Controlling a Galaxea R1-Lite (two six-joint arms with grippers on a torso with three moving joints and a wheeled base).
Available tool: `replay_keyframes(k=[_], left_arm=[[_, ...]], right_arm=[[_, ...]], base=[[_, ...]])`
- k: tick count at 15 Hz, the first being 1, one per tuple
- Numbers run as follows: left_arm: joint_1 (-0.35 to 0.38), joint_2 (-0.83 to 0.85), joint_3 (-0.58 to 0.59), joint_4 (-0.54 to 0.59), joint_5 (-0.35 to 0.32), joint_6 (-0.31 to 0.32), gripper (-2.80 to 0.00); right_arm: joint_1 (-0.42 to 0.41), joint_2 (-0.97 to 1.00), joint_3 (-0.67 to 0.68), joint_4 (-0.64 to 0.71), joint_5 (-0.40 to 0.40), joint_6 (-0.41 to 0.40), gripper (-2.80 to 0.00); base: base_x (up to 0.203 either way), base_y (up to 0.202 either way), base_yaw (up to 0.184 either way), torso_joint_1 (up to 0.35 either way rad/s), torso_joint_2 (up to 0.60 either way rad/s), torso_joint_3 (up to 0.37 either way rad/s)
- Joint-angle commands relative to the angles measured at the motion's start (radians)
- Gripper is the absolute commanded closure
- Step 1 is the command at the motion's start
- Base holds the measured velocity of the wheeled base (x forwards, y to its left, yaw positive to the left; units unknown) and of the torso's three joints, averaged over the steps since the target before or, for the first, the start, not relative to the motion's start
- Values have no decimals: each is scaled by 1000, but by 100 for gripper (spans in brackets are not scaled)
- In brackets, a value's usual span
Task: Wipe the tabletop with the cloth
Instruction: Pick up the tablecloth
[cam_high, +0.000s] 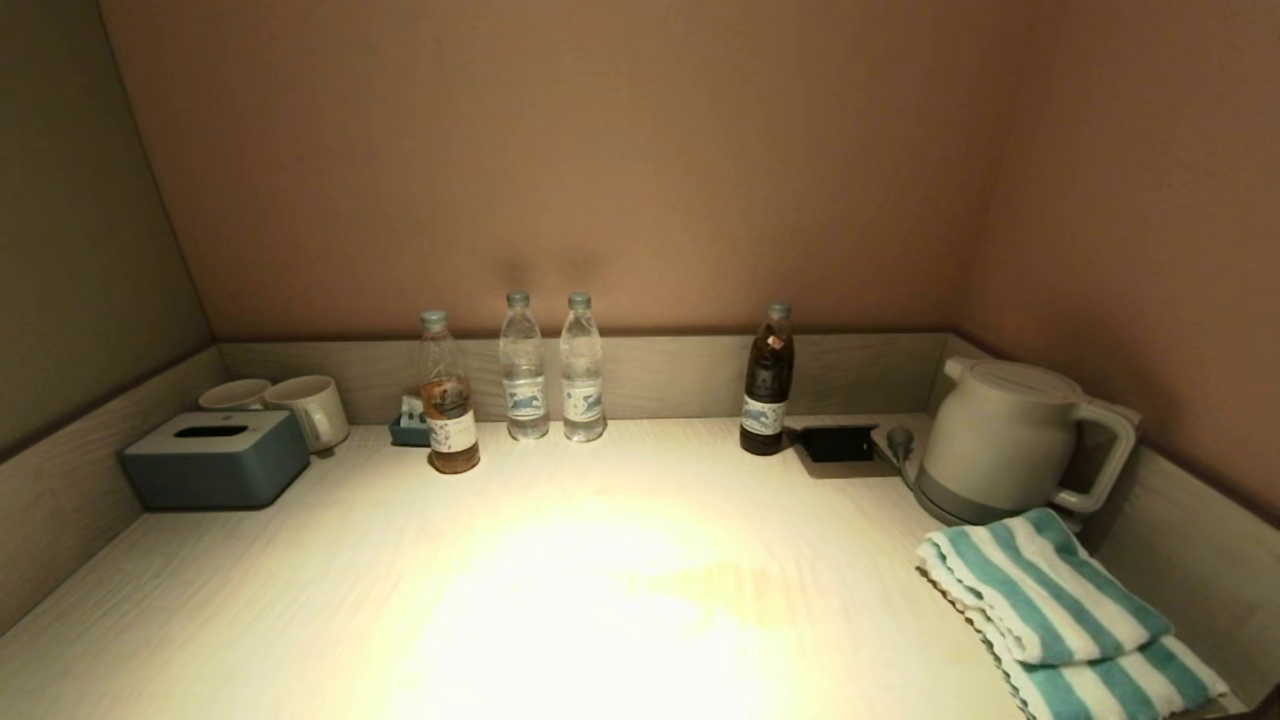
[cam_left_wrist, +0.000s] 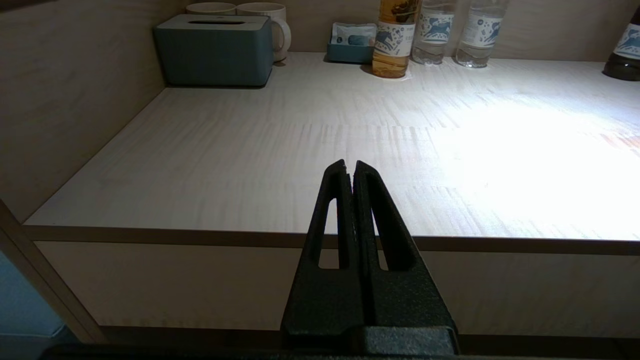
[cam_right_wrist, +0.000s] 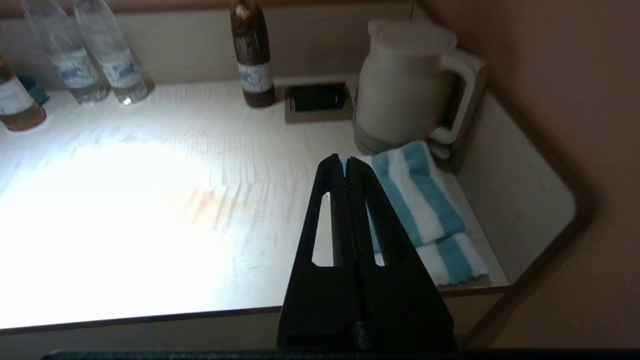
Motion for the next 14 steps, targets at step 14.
replay_keyframes(k=[14], left_arm=[[0,2,0,0,0,-1,0]], right_arm=[[-120,1089,-414,228,2,204,0]], base=[[0,0,0,0,0,0]])
